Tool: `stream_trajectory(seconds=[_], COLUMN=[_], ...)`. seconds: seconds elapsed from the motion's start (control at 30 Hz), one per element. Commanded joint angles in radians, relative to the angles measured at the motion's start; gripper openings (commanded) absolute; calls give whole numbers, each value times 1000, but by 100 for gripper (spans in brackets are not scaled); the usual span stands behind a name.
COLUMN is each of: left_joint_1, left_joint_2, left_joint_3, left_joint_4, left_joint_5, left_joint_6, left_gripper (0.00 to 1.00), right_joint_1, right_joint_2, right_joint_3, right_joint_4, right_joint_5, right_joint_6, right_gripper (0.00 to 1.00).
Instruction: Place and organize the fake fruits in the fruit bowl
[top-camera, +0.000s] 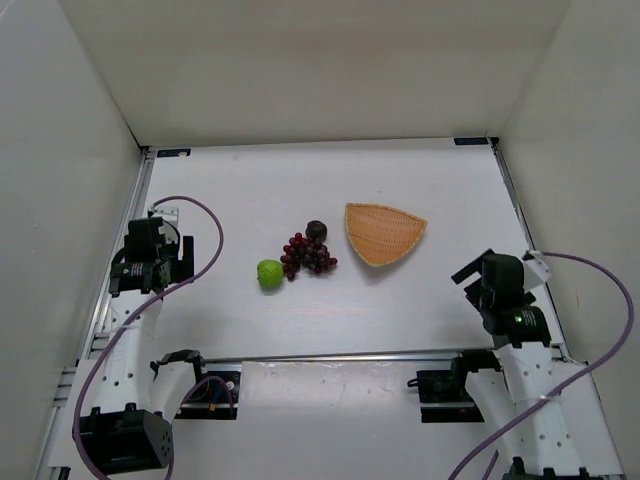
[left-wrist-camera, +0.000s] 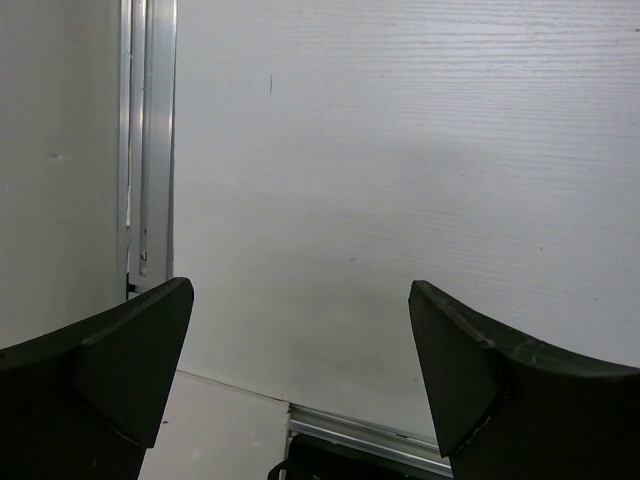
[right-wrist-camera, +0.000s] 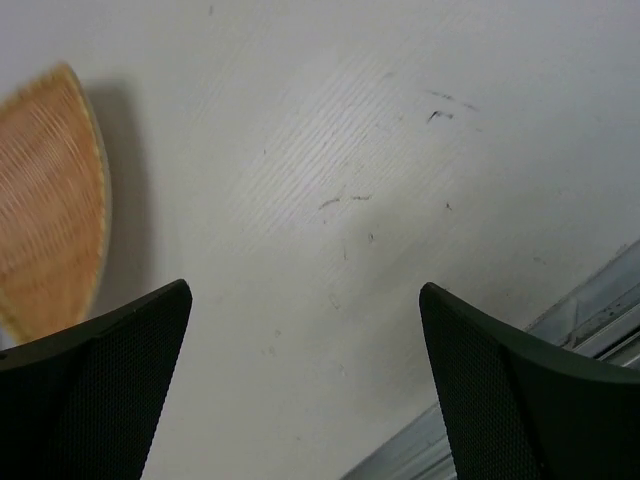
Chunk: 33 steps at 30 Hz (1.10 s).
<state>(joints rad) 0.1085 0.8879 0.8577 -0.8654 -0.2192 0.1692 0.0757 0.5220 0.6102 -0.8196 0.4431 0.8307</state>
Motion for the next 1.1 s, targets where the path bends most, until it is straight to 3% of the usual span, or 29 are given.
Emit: stream_trajectory(seconds=[0.0, 0.13, 0.2, 0.27, 0.37, 0.47, 0.57, 0.7, 0.97, 1.03, 1.07], left_joint_1=[5, 5, 5, 5, 5, 5, 5, 5, 5, 5, 5], left_joint_2=[-4, 5, 5, -6, -16, -26, -35, -44, -15, -6, 5], left_joint_3=[6, 17, 17, 4, -8, -45, -66, -75, -75, -66, -66], left_joint_4=[2, 2, 2, 2, 2, 2, -7, -7, -7, -7, -7], left_joint_5=[-15, -25, -5, -5, -5, -5, -17, -29, -20, -11, -11], left_joint_6=[-11, -23, -23, -14, -4, -4, -4, 6, 6, 6, 6], left_gripper=[100, 100, 100, 100, 100, 100, 100, 100, 100, 100, 100], right_joint_1=[44, 270, 447, 586, 727, 821, 842, 842, 842, 842, 842], right_joint_2=[152, 326, 451, 557, 812, 1126, 1318, 1470, 1656, 1656, 1656], right_joint_3=[65, 206, 307, 383, 596, 828, 1001, 1103, 1182, 1182, 1182], right_joint_4=[106, 163, 191, 232, 218, 183, 155, 135, 112, 112, 112], right_joint_5=[-181, -104, -61, -99, -176, -143, -193, -262, -225, -245, -245], right_joint_6=[-192, -274, -338, -408, -565, -683, -739, -739, -719, -719, -707], right_gripper=[98, 98, 98, 100, 100, 100, 100, 100, 100, 94, 80])
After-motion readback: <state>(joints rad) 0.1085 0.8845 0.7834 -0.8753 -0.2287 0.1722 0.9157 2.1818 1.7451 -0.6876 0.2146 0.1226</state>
